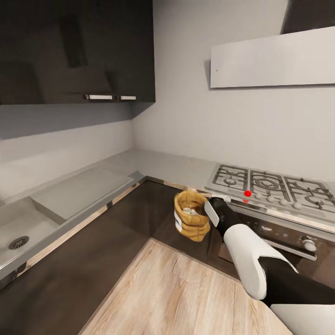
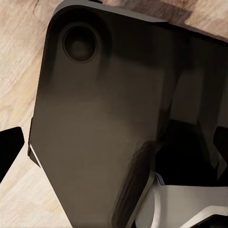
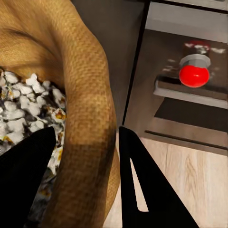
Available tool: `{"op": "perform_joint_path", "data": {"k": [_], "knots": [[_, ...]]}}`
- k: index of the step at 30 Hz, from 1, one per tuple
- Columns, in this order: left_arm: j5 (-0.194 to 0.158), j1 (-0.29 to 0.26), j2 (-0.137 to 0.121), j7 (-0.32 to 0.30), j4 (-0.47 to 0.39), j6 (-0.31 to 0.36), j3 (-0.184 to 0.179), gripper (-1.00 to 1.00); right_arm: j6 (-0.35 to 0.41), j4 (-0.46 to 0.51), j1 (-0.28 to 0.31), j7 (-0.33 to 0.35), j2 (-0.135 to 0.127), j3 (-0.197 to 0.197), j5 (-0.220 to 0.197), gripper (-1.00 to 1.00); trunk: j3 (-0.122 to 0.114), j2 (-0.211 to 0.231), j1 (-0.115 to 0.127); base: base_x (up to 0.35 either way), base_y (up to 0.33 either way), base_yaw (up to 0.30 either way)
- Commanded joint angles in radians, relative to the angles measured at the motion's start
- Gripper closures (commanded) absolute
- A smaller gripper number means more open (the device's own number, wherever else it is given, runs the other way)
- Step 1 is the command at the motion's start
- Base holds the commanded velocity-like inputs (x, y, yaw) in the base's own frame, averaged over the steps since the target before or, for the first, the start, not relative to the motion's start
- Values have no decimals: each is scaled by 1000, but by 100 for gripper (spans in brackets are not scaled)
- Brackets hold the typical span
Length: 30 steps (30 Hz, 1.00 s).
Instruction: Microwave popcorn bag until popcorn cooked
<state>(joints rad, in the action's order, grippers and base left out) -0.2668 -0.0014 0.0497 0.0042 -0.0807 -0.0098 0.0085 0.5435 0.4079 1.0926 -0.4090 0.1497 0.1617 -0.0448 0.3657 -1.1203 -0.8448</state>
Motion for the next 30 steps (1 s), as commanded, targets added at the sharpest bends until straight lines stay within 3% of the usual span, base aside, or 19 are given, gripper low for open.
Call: {"op": "perform_joint_path", "data": {"k": [1,8,30], "knots": [[-5,0,1,0,-1,-1,1,-100,2,2,-3,-5,1,2,-5,100,1,-1,0,0,0,0],[-5,0,0,0,-1,-1,1,-100,1,1,-34,-2,-2,2,-7,100,1,-1,0,0,0,-76],[-5,0,-1,0,-1,-1,0,-100,4,-18,-34,-2,-4,3,-6,100,1,-1,0,0,0,-243]]}}
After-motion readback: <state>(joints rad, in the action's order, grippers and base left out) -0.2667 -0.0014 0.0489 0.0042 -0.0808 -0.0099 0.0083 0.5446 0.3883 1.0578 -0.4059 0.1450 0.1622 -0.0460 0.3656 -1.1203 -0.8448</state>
